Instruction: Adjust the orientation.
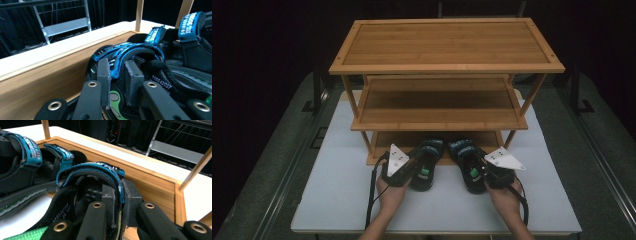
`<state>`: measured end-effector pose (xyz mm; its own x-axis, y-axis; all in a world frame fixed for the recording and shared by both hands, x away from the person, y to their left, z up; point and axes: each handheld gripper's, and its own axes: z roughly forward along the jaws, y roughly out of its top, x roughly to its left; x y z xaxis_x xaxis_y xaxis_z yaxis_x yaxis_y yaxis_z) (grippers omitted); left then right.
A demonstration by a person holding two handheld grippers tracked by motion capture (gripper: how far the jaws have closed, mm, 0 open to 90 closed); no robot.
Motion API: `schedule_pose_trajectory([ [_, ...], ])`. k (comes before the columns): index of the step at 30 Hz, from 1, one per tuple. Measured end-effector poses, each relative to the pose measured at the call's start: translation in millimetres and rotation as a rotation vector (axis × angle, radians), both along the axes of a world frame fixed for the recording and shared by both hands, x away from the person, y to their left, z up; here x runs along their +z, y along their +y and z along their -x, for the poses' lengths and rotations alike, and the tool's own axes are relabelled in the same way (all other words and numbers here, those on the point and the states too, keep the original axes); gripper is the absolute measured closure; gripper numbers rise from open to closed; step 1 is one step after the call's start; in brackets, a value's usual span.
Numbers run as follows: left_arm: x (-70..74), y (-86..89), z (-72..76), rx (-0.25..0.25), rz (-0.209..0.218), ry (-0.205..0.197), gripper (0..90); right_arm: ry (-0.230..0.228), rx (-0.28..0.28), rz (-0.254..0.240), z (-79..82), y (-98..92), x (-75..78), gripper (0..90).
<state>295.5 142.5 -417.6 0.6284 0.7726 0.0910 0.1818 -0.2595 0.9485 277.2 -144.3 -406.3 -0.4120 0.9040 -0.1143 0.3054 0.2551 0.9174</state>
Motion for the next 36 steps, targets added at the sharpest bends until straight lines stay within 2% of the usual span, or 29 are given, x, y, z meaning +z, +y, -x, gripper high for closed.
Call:
schedule_pose_trajectory([
  [4, -3.5, -3.4, -3.6, 0.003, -0.014, -0.004, 76.9, 0.001, -0.007, -0.008, -6.0, 2.9, -2.0, 80.9],
  [11, -8.4, -3.3, -9.5, 0.012, -0.014, 0.015, 76.8, 0.024, -0.007, -0.004, -13.5, 9.3, -7.8, 80.9],
  [15, -9.7, 0.2, -13.9, 0.016, -0.005, 0.037, 76.8, 0.034, -0.004, -0.006, -15.8, 13.2, -12.1, 80.9],
  [16, -10.4, 0.5, -14.7, 0.016, 0.009, 0.048, 76.7, 0.038, -0.007, -0.009, -16.2, 13.5, -13.0, 80.9],
  [23, -11.1, 1.2, -17.6, -0.001, 0.017, 0.063, 76.0, 0.05, -0.009, -0.005, -19.0, 14.8, -15.5, 80.7],
  [31, -10.2, 4.0, -17.7, -0.02, 0.033, 0.085, 68.9, 0.068, -0.007, 0.001, -19.2, 10.2, -14.0, 75.8],
  [36, -8.1, 4.3, -15.2, -0.045, 0.019, 0.084, 64.4, 0.075, -0.001, 0.004, -16.9, 8.0, -13.5, 71.2],
])
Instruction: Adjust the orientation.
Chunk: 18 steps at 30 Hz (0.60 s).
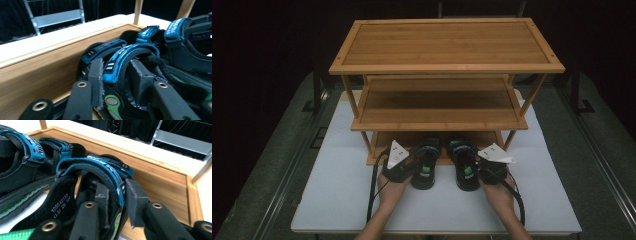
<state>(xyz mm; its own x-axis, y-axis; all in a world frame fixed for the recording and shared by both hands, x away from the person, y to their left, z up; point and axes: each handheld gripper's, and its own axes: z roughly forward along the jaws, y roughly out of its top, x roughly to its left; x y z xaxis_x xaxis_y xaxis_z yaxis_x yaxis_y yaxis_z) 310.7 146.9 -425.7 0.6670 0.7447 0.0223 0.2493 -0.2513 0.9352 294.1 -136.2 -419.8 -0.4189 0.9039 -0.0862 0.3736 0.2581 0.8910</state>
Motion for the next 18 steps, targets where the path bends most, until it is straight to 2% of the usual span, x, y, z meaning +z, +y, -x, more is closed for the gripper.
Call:
schedule_pose_trajectory([
  [4, 0.8, -1.0, -2.3, -0.015, -0.032, 0.004, 71.4, 0.002, 0.011, 0.005, -0.2, -0.2, 0.7, 74.8],
  [8, 0.5, -1.3, -3.8, -0.02, -0.035, 0.002, 74.1, -0.009, 0.025, 0.028, -1.6, 2.0, 0.0, 77.7],
  [12, -0.4, -2.7, -2.8, -0.054, -0.013, -0.013, 74.8, -0.014, 0.067, 0.002, -3.7, 4.5, 1.1, 79.3],
  [15, 0.0, -2.7, -3.0, -0.057, 0.001, -0.006, 74.8, -0.002, 0.048, -0.019, -5.6, 5.8, 1.4, 79.5],
  [16, -0.4, -1.7, -4.0, -0.06, 0.031, 0.013, 74.8, 0.005, 0.044, -0.032, -6.4, 4.6, 1.2, 79.5],
  [18, -0.6, -1.0, -4.4, -0.058, 0.034, 0.017, 74.5, 0.01, 0.041, -0.043, -6.9, 3.0, 1.3, 79.3],
])
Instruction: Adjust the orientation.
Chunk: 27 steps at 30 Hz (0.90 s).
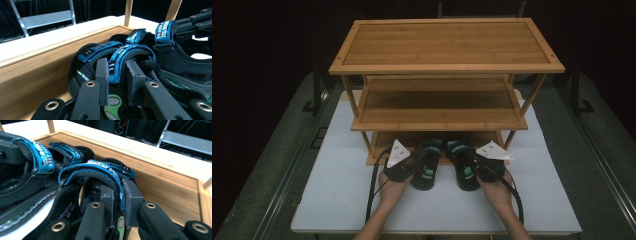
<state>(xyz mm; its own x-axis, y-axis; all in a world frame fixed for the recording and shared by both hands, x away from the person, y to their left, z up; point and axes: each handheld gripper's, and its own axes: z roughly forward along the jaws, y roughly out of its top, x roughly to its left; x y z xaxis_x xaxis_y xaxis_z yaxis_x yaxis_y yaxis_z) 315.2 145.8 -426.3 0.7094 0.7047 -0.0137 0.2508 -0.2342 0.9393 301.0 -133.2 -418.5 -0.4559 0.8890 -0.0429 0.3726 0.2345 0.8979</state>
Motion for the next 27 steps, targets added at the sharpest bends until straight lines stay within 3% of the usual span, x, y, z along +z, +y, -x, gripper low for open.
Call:
schedule_pose_trajectory([
  [2, -0.5, 3.3, -2.1, 0.015, 0.015, 0.019, 73.0, -0.011, -0.006, 0.023, 0.7, 0.7, -0.3, 77.6],
  [7, -0.2, 7.0, -2.8, 0.009, 0.017, 0.028, 67.6, 0.007, 0.008, 0.026, 0.6, -3.5, 0.7, 69.0],
  [13, 4.2, 6.7, -0.8, -0.012, -0.013, 0.027, 56.3, 0.023, 0.016, 0.032, 2.0, -6.6, 0.6, 58.4],
  [17, 6.2, 7.4, 1.6, -0.027, -0.025, 0.016, 50.5, 0.027, 0.014, 0.029, 3.7, -10.0, 2.1, 51.6],
  [21, 12.3, 9.2, 5.7, -0.049, -0.008, 0.006, 47.8, 0.03, 0.008, 0.016, 5.3, -14.1, 3.8, 49.1],
  [27, 20.3, 16.0, 16.4, -0.093, 0.002, -0.004, 43.5, 0.018, 0.058, -0.012, 18.5, -24.3, 10.6, 44.7],
])
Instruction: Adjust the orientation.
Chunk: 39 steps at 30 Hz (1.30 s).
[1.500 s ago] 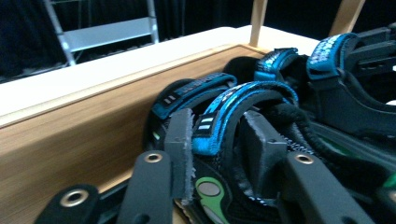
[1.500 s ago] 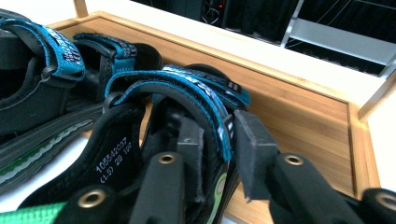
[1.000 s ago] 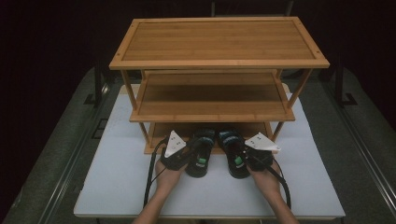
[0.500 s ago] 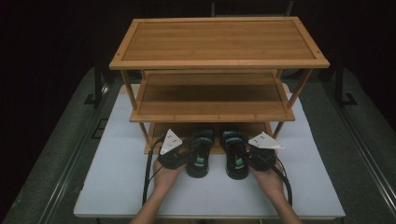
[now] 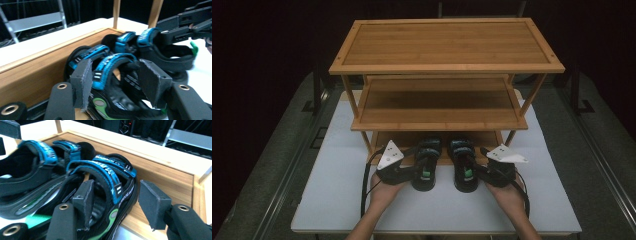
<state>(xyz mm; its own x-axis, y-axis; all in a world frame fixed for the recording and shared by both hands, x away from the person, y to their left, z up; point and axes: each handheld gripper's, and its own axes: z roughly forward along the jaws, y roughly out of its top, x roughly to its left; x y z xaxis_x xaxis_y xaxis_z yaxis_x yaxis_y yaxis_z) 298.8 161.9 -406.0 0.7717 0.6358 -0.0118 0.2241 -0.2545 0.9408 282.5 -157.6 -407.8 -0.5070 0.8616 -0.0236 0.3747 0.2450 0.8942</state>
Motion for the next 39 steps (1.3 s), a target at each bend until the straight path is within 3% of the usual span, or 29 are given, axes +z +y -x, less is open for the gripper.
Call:
schedule_pose_trajectory([
  [5, 4.8, 6.4, 11.5, -0.042, 0.004, -0.006, 40.3, -0.003, 0.047, -0.054, 14.7, -11.5, 4.0, 41.1],
  [13, 5.7, 13.9, 32.6, -0.087, -0.021, -0.012, 33.2, -0.004, 0.132, -0.069, 42.3, -22.7, 1.3, 34.0],
  [17, -0.2, 17.5, 42.4, -0.078, -0.042, -0.012, 27.5, 0.018, 0.145, -0.041, 53.2, -24.5, -4.9, 31.2],
  [21, -9.1, 19.4, 49.7, -0.067, -0.069, 0.014, 25.2, 0.059, 0.149, -0.007, 56.4, -23.3, -14.1, 29.4],
  [22, -15.0, 18.3, 50.1, -0.068, -0.093, 0.037, 24.6, 0.073, 0.151, 0.003, 56.0, -22.3, -16.8, 28.9],
  [24, -18.3, 17.5, 50.0, -0.065, -0.1, 0.049, 24.2, 0.083, 0.153, 0.013, 55.7, -20.7, -19.3, 28.4],
  [28, -32.0, 12.3, 44.7, -0.048, -0.161, 0.102, 25.0, 0.118, 0.159, 0.073, 52.0, -11.4, -29.7, 26.6],
  [39, -42.5, 3.7, 32.5, -0.03, -0.225, 0.164, 23.6, 0.206, 0.138, 0.138, 42.5, 2.5, -44.0, 22.7],
])
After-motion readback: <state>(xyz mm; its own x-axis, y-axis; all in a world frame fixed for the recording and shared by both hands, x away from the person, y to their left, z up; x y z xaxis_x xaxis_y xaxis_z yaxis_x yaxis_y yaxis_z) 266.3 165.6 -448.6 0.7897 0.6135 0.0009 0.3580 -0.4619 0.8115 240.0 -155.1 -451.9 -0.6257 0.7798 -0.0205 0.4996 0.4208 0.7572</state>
